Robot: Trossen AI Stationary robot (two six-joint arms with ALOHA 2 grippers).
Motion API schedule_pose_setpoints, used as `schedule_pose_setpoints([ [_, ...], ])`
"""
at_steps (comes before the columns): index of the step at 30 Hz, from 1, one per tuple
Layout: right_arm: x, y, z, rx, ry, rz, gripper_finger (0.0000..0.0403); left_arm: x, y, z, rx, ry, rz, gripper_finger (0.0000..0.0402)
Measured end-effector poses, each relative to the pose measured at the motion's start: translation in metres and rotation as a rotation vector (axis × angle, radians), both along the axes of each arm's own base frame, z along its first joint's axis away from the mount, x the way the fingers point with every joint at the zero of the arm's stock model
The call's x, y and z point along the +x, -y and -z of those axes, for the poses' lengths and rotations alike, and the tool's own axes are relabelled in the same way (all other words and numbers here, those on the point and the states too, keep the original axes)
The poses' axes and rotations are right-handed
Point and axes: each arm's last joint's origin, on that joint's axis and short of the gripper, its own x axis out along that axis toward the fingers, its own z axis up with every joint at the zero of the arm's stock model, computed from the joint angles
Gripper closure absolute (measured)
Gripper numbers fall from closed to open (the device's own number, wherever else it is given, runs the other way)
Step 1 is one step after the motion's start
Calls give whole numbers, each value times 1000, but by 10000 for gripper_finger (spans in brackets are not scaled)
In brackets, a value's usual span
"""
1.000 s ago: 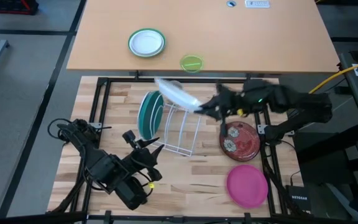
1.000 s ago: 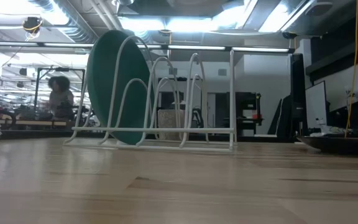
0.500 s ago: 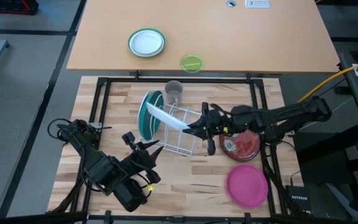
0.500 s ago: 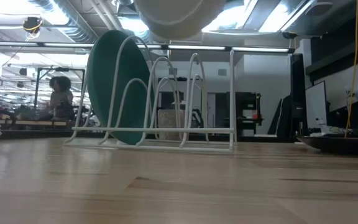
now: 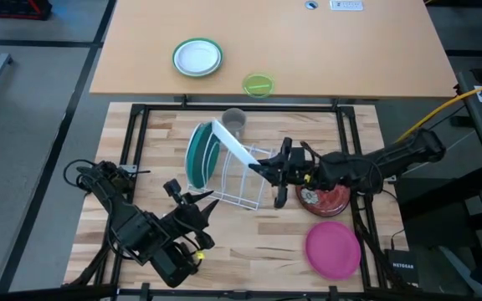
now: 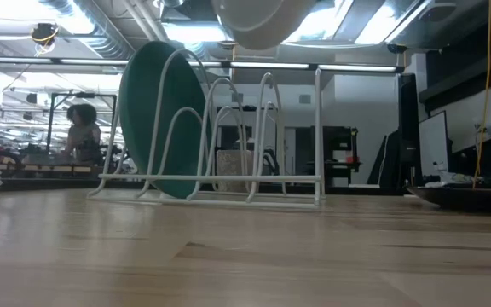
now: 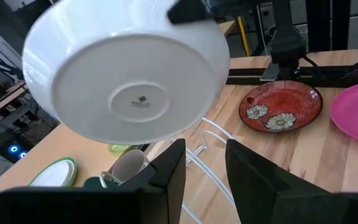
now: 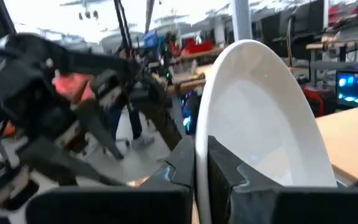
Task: Sort dishes
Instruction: Put the white plate into the dish rack
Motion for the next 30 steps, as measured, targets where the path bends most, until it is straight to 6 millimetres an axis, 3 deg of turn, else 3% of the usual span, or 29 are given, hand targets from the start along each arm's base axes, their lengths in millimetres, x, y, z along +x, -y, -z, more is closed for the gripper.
schedule_pose_setpoints([
  [5, 11, -7, 0, 35, 107, -20, 386, 0, 0, 0, 0, 0, 0, 297],
  [14, 43, -19, 21, 102, 251, 4, 386, -4, 5, 0, -1, -1, 20, 297],
  [30, 65, -21, 49, 296, 467, 201, 386, -15, 19, 0, 30, -29, 80, 299],
])
